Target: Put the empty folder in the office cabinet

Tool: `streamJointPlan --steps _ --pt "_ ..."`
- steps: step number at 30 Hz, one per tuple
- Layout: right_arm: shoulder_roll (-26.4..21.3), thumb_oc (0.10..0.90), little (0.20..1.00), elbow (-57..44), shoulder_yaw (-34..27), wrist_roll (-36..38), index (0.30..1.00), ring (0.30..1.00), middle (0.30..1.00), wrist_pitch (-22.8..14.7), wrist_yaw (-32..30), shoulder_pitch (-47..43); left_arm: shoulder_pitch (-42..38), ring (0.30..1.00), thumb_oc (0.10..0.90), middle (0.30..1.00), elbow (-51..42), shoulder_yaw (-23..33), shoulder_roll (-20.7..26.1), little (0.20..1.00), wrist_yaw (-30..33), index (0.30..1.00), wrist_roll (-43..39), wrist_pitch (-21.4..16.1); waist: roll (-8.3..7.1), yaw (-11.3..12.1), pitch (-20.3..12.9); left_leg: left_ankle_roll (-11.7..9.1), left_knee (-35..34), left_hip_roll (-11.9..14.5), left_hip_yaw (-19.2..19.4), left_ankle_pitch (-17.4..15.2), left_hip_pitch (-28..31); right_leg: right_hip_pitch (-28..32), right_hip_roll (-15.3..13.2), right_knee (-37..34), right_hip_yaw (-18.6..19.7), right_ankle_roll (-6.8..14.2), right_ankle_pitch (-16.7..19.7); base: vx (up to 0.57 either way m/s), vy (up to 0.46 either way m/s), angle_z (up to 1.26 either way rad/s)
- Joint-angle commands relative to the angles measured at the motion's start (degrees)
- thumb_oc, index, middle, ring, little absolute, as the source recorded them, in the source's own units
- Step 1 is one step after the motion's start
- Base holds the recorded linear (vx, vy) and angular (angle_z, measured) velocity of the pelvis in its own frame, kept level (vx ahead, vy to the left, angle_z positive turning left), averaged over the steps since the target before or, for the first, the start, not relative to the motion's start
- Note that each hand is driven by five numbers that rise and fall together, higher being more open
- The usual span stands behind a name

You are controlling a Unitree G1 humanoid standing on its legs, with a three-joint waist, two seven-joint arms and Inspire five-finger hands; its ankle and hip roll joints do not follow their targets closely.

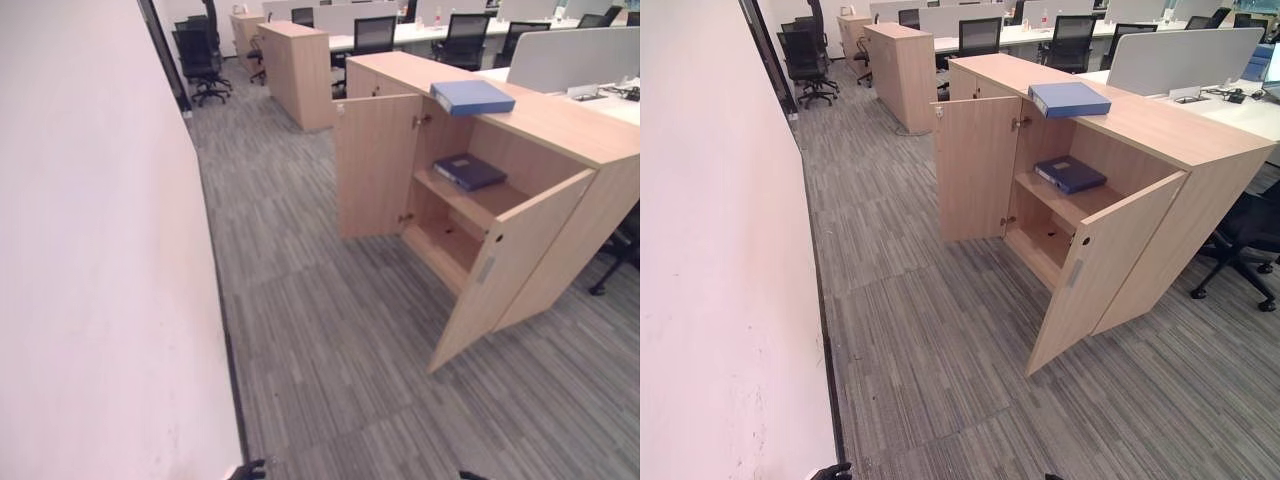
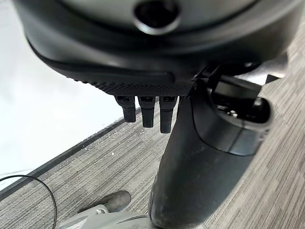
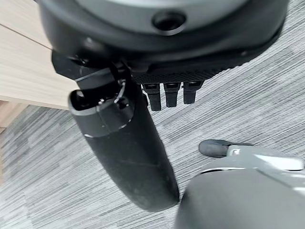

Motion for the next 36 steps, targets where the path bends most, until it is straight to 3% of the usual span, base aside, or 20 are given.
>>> streamJointPlan --steps 1,26,36 --pt "-1.4 0.8 0.9 -1.6 0.9 1.6 0.9 0.9 0.9 -1.8 0.4 -3.2 -3.9 0.9 0.8 0.9 -1.1 -0.2 1.6 0.9 -0.4 0.9 -2.8 -2.8 -1.33 0.3 0.3 -7.4 -0.4 7.3 -3.3 -4.7 2.8 -1.2 -6.7 1.0 1.9 7.8 -0.5 0.0 0.0 0.0" --pt "-2.2 0.8 0.9 1.7 2.7 -5.1 0.9 0.9 0.9 -0.1 0.4 -1.9 -4.4 0.9 0.8 0.9 0.6 0.5 1.4 0.9 -1.1 0.9 -3.1 -2.1 -1.36 0.1 0.3 -8.2 -0.4 8.6 -4.3 -3.2 1.8 -1.8 -4.8 1.5 1.9 6.5 -1.3 0.0 -0.018 0.01" --pt "-3.1 0.8 0.9 1.9 4.2 -7.5 0.9 0.9 0.9 0.1 0.4 -2.0 -5.0 0.9 0.8 0.9 0.7 0.5 1.3 0.9 -1.2 0.9 -3.4 -1.7 -1.05 0.0 1.3 -9.5 0.0 10.9 -5.4 -1.2 0.5 -2.2 -2.2 1.3 3.0 4.8 -2.4 -0.01 -0.089 0.01"
